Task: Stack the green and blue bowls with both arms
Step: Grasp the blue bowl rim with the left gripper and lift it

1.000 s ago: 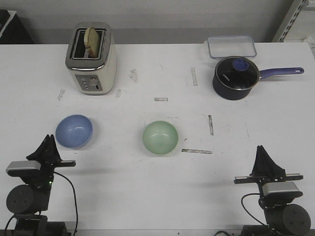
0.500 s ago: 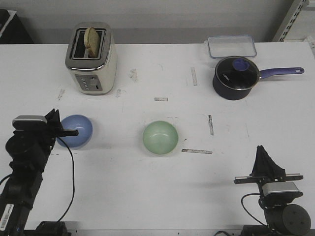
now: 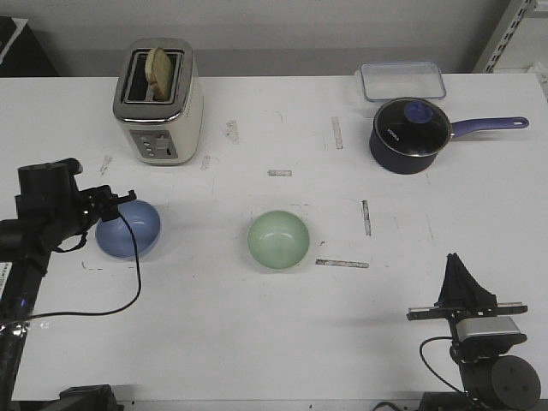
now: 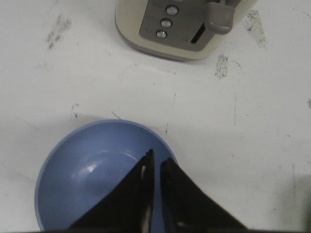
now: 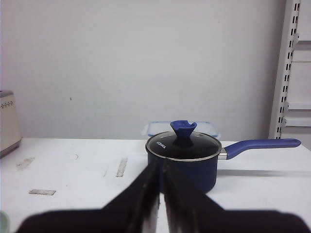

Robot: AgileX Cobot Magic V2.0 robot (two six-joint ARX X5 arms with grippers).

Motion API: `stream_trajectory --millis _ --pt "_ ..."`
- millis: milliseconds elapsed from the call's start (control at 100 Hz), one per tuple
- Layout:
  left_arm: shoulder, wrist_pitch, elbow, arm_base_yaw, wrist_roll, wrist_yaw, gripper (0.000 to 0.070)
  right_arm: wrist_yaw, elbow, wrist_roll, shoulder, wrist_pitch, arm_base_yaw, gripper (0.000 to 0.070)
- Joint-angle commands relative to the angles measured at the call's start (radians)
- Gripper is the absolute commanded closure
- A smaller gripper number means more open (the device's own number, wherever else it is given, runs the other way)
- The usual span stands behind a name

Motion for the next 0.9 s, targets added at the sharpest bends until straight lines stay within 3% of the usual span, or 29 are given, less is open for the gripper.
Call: stream_trajectory --millis 0,140,270,440,550,890 --pt "0.032 -0.031 0.019 0.065 -0.072 0.109 0.0698 0.001 0.004 0.008 -0.003 0.015 -0.002 0.0696" --pt "0.067 -0.085 0.019 0.145 -0.066 0.151 0.0679 0.001 0.004 0.008 -0.003 0.015 -0.002 0.0696" --pt "0.098 -0.136 0.018 0.207 -0.019 0.151 0.0458 0.001 0.004 0.008 -0.003 0.015 -0.002 0.0696" --pt "0.134 -0.148 0.005 0.242 0.012 0.149 0.0347 0.001 0.004 0.008 -0.003 0.015 -0.002 0.0696" --pt "0.161 -0.154 0.000 0.247 0.020 0.096 0.0246 0.001 0.004 0.008 -0.003 0.015 -0.002 0.0696" --pt "0.288 -0.162 -0.009 0.228 0.042 0.057 0.0252 0.001 0.004 0.008 -0.003 0.015 -0.002 0.0696"
